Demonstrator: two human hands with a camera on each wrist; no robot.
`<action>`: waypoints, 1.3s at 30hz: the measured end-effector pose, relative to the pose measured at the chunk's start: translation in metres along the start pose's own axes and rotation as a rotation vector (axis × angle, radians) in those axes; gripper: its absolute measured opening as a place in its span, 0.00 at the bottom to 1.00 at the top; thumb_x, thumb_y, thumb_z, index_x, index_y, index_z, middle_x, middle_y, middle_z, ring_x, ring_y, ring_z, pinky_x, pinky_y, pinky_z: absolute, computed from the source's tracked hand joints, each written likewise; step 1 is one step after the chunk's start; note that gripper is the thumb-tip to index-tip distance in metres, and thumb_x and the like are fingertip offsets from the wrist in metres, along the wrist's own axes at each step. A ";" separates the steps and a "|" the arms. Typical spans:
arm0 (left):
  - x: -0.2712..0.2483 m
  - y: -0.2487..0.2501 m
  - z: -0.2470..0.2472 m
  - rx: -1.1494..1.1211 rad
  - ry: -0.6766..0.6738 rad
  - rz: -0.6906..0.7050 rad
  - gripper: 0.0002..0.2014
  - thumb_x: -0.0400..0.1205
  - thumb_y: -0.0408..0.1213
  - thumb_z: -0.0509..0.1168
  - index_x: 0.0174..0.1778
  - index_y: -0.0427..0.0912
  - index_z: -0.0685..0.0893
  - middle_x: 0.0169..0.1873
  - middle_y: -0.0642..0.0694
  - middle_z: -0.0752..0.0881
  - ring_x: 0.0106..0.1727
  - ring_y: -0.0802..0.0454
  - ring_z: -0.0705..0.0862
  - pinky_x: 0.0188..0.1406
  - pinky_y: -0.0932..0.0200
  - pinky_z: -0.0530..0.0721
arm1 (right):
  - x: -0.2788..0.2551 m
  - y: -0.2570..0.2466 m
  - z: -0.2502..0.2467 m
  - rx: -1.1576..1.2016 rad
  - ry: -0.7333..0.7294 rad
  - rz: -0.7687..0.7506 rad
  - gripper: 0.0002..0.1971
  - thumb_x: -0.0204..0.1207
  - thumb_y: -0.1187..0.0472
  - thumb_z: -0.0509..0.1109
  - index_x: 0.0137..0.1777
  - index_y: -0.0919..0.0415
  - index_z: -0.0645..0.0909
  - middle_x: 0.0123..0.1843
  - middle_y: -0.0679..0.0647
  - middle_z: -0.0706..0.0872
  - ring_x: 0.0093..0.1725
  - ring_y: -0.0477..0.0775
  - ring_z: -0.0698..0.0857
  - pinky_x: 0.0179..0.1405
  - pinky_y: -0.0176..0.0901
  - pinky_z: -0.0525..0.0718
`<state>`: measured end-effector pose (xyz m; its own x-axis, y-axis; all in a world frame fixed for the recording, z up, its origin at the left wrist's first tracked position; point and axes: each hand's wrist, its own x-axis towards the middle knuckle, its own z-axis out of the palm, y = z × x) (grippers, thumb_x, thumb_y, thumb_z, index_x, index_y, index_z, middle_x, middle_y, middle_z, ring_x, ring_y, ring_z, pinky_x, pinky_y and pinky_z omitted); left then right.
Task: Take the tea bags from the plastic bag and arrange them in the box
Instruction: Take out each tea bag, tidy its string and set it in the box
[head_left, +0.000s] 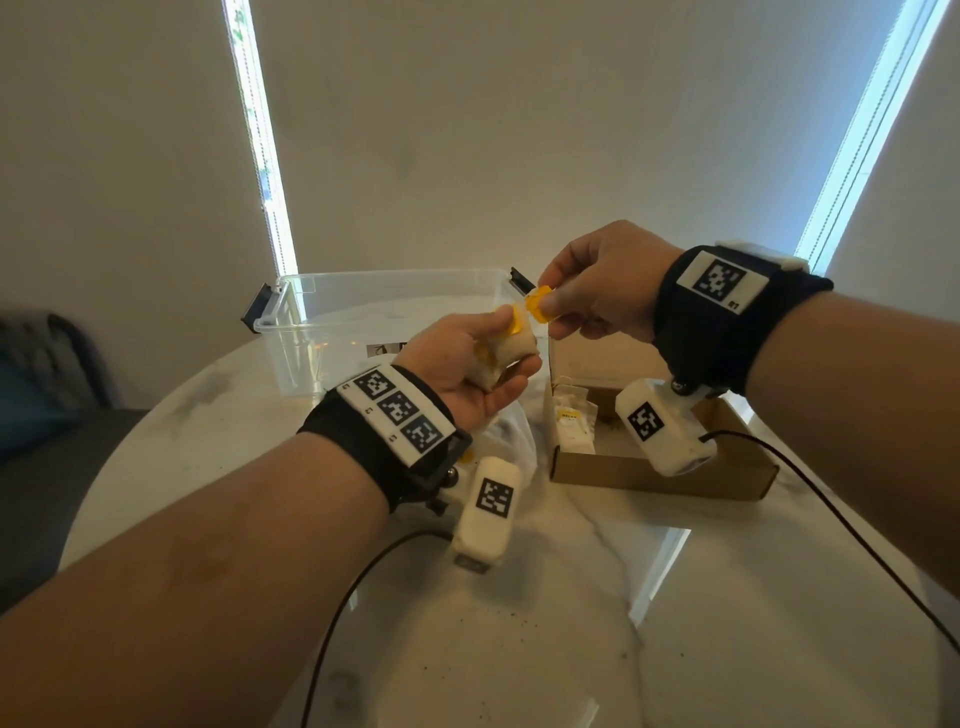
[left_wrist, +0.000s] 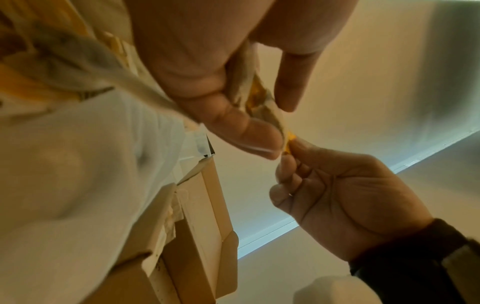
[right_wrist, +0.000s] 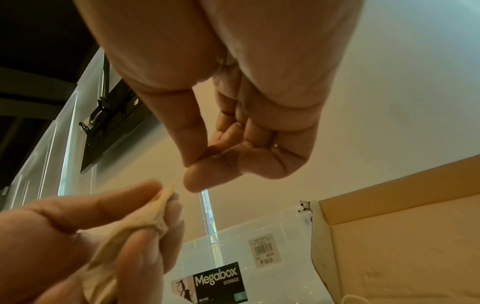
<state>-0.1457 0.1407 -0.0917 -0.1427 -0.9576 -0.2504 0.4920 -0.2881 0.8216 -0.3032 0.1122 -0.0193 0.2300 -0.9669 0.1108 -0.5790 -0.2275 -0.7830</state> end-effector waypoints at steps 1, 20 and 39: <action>0.000 0.000 0.000 -0.002 0.012 0.020 0.20 0.84 0.44 0.68 0.68 0.38 0.80 0.47 0.38 0.88 0.37 0.47 0.91 0.31 0.58 0.90 | 0.000 0.000 -0.001 -0.011 0.002 0.000 0.06 0.76 0.65 0.79 0.51 0.60 0.88 0.39 0.54 0.94 0.34 0.47 0.92 0.43 0.43 0.90; 0.007 -0.003 0.001 -0.059 -0.050 0.012 0.19 0.87 0.43 0.64 0.70 0.36 0.79 0.59 0.32 0.88 0.54 0.40 0.92 0.37 0.56 0.92 | 0.000 0.008 0.019 -0.243 -0.074 -0.006 0.15 0.69 0.43 0.81 0.44 0.55 0.91 0.45 0.54 0.92 0.47 0.54 0.88 0.52 0.49 0.88; -0.004 0.001 0.006 -0.227 -0.143 -0.058 0.24 0.85 0.52 0.60 0.66 0.35 0.80 0.47 0.33 0.87 0.33 0.43 0.86 0.21 0.60 0.84 | 0.001 0.003 -0.008 0.006 -0.334 0.091 0.10 0.84 0.57 0.69 0.56 0.62 0.88 0.48 0.56 0.94 0.43 0.49 0.91 0.43 0.48 0.85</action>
<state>-0.1500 0.1440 -0.0865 -0.2883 -0.9352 -0.2057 0.6570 -0.3495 0.6680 -0.3115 0.1093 -0.0166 0.4216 -0.8916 -0.1653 -0.6042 -0.1403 -0.7844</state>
